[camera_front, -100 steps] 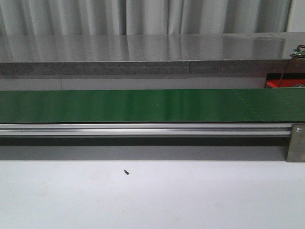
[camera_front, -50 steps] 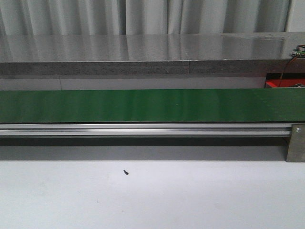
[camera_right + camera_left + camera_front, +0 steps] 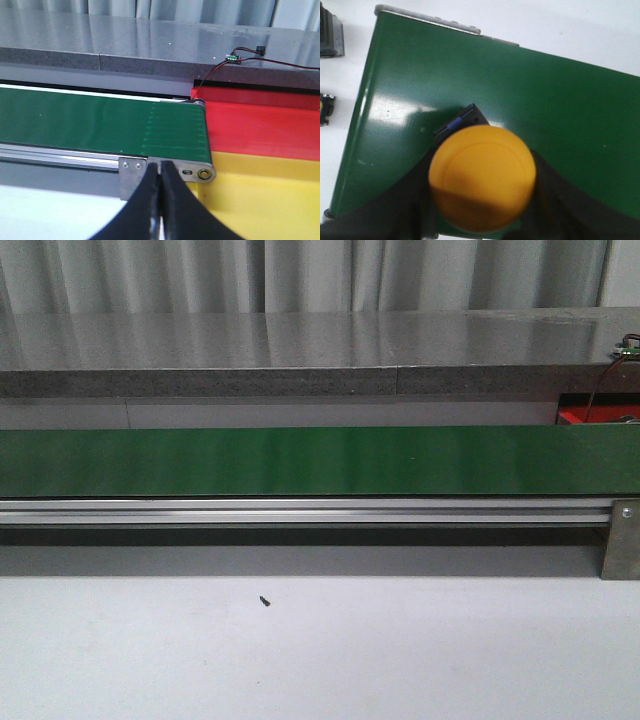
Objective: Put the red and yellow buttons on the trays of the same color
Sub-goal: 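Set the yellow button on the green belt and open the left gripper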
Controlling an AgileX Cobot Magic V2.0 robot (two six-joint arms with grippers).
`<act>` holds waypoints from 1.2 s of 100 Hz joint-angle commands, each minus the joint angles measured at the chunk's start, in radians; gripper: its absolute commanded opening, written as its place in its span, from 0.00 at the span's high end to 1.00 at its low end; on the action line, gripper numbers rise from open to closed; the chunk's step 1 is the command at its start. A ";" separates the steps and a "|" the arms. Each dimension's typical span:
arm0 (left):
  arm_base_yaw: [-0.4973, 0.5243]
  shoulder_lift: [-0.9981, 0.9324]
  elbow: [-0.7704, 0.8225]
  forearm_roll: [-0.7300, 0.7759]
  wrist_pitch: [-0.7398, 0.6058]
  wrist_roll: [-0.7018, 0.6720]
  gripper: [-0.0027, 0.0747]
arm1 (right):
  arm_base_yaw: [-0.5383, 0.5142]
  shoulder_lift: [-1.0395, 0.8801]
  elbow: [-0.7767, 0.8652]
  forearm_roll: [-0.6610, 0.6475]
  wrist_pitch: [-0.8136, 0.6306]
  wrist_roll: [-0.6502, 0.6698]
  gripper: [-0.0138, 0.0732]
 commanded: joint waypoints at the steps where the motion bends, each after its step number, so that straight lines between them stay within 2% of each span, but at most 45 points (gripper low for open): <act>1: -0.007 -0.016 -0.047 -0.028 -0.007 0.000 0.90 | -0.005 -0.018 -0.019 -0.009 -0.079 -0.001 0.92; 19: -0.007 -0.005 -0.047 -0.030 0.000 0.000 0.89 | -0.005 -0.018 -0.019 -0.009 -0.079 -0.001 0.92; 24: -0.007 -0.005 -0.047 -0.030 0.002 0.000 0.86 | -0.005 -0.018 -0.019 -0.009 -0.079 -0.001 0.92; 43: -0.007 -0.005 -0.047 -0.030 0.025 0.002 0.62 | -0.005 -0.018 -0.019 -0.009 -0.079 -0.001 0.92; 62: -0.007 -0.005 -0.069 -0.030 0.049 0.006 0.31 | -0.005 -0.018 -0.019 -0.009 -0.079 -0.001 0.92; 74: -0.007 -0.005 -0.125 -0.030 0.089 0.008 0.19 | -0.005 -0.018 -0.019 -0.009 -0.079 -0.001 0.92; 93: -0.007 -0.041 -0.221 -0.030 0.142 0.008 0.18 | -0.005 -0.018 -0.019 -0.009 -0.079 -0.001 0.92; 106: 0.009 -0.107 -0.219 0.002 0.126 0.000 0.19 | -0.005 -0.018 -0.019 -0.009 -0.079 -0.001 0.92; 120: 0.070 -0.164 -0.182 0.058 0.085 -0.034 0.19 | -0.005 -0.018 -0.019 -0.009 -0.079 -0.001 0.92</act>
